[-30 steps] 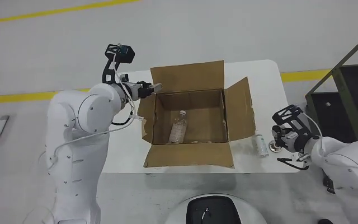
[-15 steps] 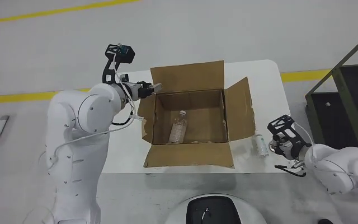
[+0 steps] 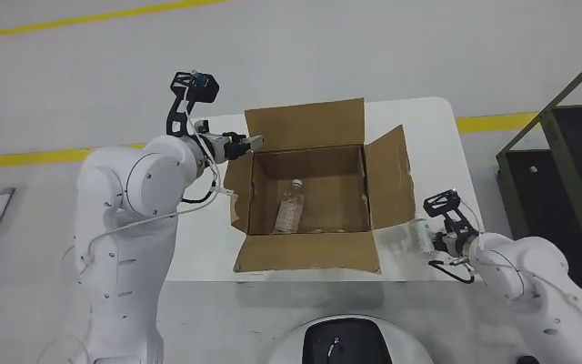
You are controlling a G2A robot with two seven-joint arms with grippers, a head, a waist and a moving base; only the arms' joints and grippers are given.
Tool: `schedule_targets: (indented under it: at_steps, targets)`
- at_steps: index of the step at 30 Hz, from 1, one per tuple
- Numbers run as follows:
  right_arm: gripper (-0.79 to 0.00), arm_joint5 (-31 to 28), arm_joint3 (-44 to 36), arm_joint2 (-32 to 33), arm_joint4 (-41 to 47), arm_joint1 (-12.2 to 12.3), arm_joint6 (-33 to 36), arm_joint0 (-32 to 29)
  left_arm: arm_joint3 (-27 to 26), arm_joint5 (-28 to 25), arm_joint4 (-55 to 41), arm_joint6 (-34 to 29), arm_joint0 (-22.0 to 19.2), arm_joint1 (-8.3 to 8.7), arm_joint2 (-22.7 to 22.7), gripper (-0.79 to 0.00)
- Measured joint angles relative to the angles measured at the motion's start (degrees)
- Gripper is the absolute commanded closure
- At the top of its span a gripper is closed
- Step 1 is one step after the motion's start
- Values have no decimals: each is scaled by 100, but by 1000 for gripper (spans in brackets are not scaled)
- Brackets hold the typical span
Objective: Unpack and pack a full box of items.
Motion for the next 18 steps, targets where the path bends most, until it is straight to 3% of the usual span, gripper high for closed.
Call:
schedule_targets:
  at_steps: [8,9,13,18]
  targets:
    - [-391,106,585,-361,-31,-54,-146,318,0,0,0,0,0,0,0,-785]
    - [-440,96,622,-389,-24,-58,-162,331,0,0,0,0,0,0,0,-785]
    - [-391,69,734,-467,-3,-71,-217,380,0,0,0,0,0,0,0,-785]
    - [-391,169,861,-517,49,-90,-272,424,0,0,0,0,0,0,0,-785]
